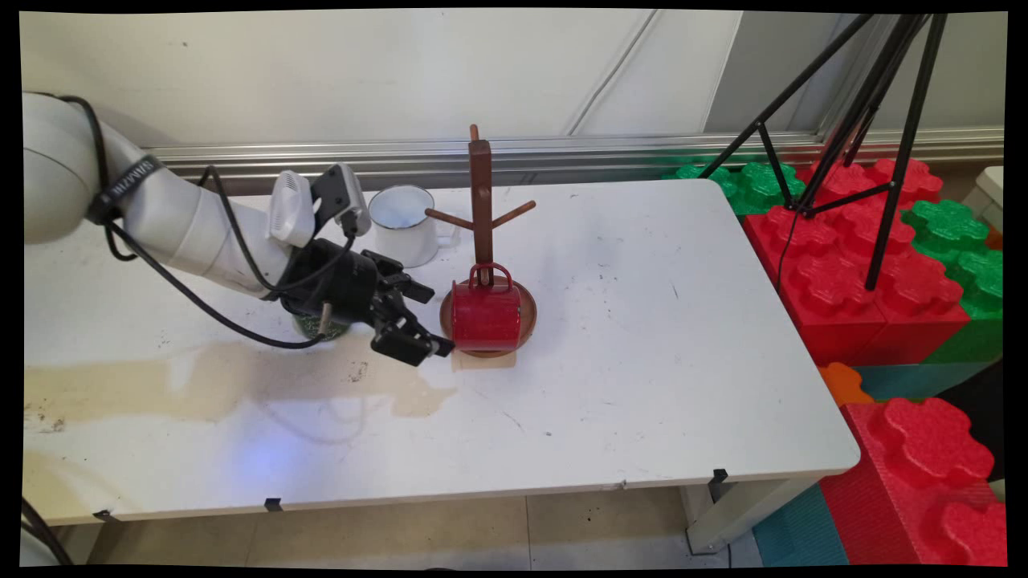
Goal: Pick up the red mug from the rack
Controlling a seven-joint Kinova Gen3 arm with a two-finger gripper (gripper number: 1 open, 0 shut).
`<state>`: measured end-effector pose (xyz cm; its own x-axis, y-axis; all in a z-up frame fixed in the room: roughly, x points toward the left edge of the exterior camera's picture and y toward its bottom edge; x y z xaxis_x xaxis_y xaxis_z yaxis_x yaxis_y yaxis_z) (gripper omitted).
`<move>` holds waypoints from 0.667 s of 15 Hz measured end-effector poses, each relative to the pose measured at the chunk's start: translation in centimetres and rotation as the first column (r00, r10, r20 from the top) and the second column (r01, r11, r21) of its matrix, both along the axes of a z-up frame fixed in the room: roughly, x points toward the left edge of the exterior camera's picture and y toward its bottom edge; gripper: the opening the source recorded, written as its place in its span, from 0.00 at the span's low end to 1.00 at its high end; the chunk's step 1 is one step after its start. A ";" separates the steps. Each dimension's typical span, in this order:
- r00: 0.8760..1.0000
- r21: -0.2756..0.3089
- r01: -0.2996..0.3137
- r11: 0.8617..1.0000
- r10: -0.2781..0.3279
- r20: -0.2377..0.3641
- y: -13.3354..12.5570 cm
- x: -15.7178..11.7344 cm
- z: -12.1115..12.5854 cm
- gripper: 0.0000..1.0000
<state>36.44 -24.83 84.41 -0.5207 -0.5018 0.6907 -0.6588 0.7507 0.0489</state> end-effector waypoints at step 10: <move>0.996 0.024 -0.052 0.998 0.053 -0.069 -1.7 -1.2 -3.2 1.00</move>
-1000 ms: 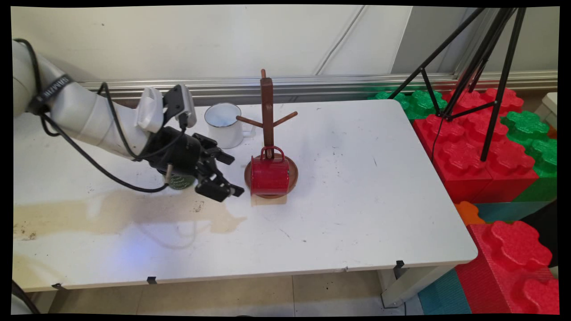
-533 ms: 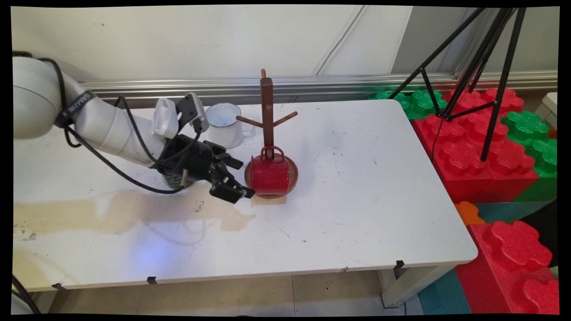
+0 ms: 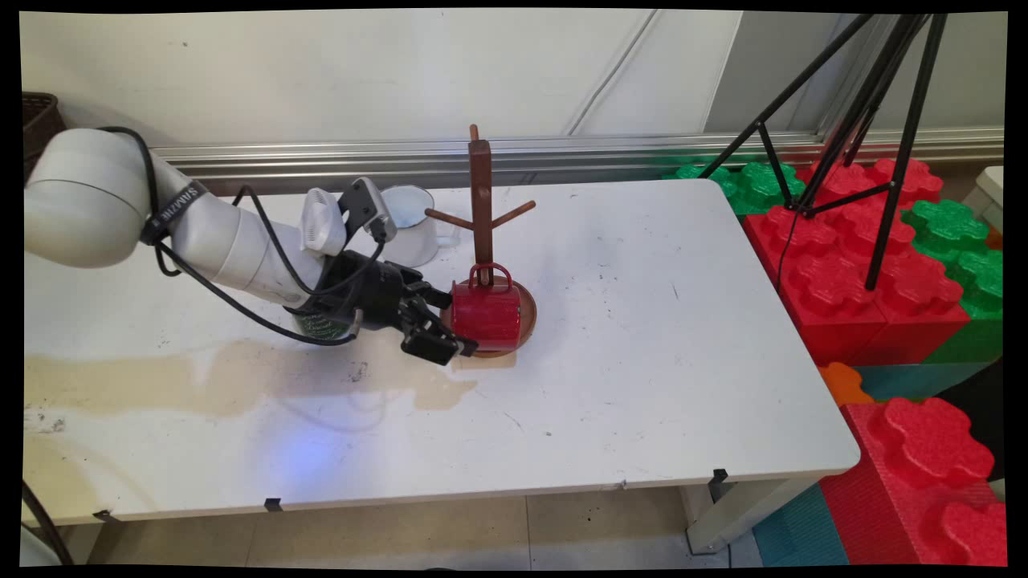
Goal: Pick up the red mug from the rack
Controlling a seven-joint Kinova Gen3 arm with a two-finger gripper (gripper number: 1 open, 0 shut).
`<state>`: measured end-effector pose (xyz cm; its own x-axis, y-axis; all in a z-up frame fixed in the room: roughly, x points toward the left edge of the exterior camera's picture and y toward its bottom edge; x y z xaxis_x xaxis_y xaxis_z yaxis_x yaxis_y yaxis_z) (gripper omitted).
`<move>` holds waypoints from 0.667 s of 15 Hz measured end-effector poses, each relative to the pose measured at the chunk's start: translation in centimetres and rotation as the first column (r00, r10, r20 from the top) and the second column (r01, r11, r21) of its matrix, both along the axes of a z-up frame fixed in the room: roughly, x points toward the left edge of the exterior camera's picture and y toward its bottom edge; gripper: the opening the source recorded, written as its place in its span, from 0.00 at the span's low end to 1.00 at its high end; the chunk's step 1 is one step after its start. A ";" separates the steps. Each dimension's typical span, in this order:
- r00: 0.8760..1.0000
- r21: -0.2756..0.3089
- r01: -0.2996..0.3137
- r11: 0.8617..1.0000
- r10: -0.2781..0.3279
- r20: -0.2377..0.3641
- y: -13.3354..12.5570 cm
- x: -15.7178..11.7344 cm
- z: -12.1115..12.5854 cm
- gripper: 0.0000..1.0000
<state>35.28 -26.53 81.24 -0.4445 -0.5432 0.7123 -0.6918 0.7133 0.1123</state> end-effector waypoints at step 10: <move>0.999 -0.005 0.000 1.000 0.000 -0.034 -0.7 -0.3 -1.2 0.00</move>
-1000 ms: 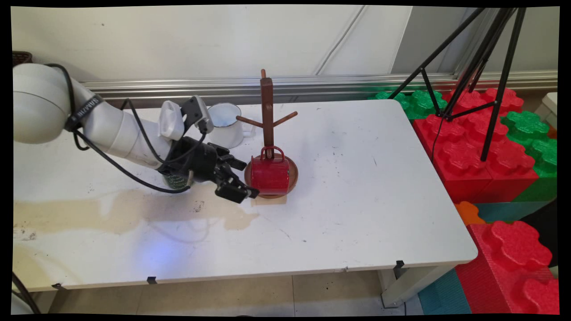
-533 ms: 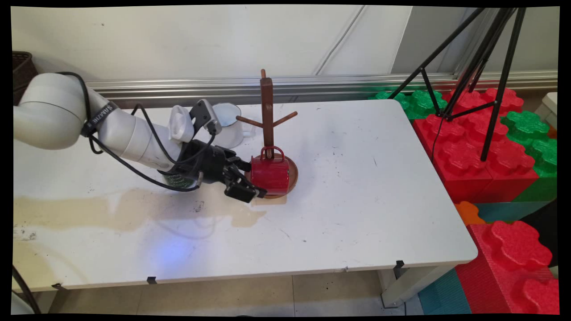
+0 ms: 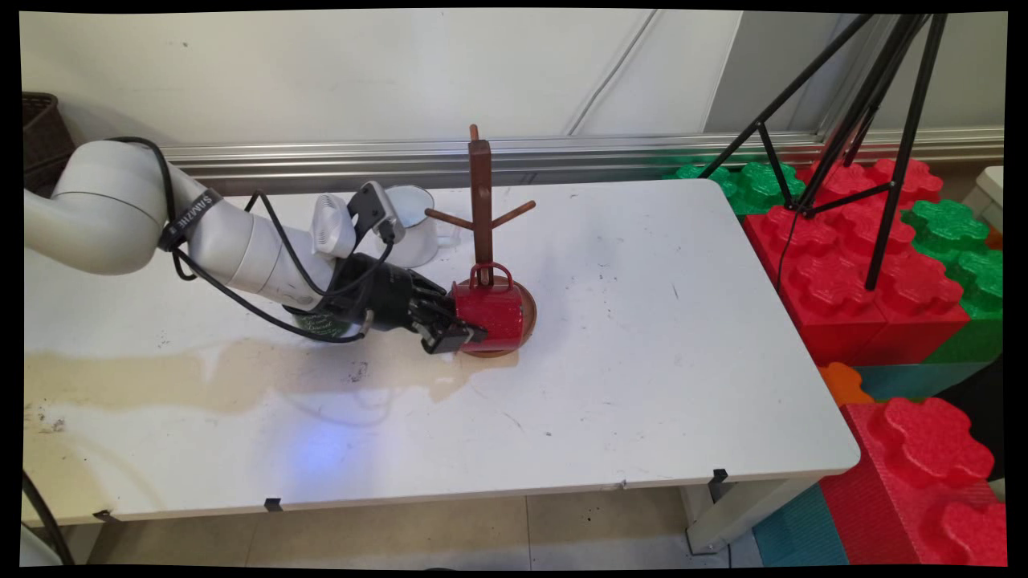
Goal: Pick up the red mug from the rack, then place the picked object on the table
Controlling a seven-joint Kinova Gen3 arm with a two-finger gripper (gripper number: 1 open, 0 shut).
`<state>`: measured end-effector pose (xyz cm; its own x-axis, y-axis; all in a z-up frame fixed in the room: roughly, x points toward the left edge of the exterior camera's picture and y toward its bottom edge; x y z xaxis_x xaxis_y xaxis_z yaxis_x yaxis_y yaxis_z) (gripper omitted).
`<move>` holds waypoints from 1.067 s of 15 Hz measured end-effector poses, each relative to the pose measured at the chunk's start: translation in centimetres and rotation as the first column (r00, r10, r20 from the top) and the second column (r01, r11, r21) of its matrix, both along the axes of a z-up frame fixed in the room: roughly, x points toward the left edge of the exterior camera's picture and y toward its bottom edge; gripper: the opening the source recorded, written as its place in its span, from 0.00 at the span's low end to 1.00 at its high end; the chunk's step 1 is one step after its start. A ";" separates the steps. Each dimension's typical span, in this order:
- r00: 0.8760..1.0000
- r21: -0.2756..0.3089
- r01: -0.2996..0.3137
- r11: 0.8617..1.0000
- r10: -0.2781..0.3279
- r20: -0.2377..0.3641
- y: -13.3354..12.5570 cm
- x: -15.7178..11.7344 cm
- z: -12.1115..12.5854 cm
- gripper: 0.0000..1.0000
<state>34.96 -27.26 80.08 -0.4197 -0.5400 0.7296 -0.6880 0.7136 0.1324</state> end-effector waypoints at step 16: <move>0.998 -0.043 0.056 0.998 -0.058 -0.035 2.1 0.7 1.8 0.00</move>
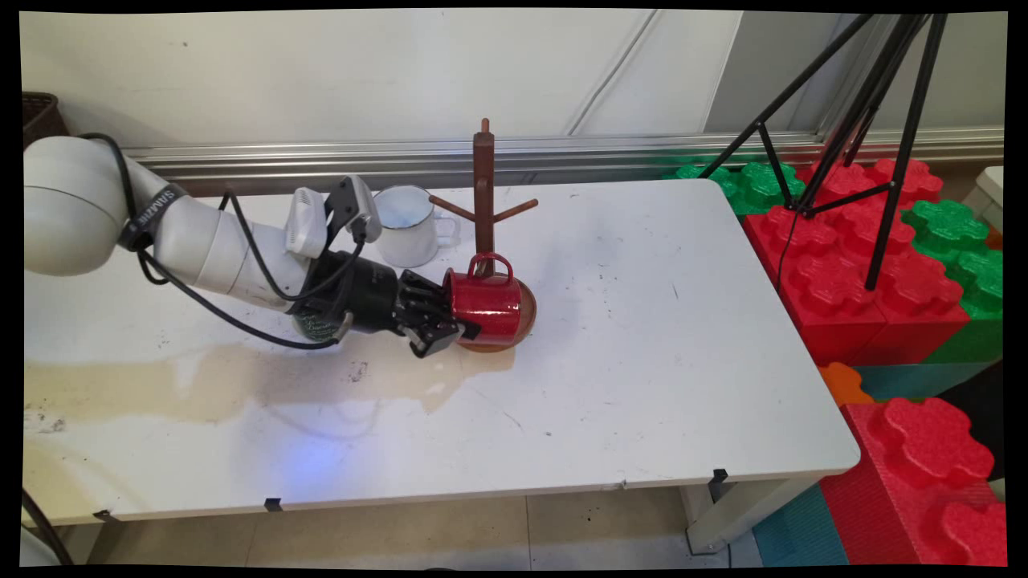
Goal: Place the picked object on the table
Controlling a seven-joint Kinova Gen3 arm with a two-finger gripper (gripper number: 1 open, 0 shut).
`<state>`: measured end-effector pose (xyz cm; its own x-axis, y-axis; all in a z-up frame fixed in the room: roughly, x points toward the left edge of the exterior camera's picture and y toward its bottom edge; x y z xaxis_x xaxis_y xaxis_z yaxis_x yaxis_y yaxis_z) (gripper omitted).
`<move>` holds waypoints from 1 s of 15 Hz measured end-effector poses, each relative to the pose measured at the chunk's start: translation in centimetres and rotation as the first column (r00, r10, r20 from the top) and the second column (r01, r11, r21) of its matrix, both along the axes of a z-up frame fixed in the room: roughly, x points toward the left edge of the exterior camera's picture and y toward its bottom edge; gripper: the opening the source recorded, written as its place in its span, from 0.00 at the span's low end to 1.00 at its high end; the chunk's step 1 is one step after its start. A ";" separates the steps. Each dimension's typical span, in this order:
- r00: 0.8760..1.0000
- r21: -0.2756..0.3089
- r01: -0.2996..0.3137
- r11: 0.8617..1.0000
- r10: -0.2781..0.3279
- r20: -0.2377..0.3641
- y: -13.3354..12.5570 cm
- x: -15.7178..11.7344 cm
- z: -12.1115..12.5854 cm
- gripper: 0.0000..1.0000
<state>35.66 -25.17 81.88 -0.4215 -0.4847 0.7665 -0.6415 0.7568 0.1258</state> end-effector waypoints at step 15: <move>0.992 0.001 0.106 0.994 -0.106 0.070 4.7 0.5 3.4 0.00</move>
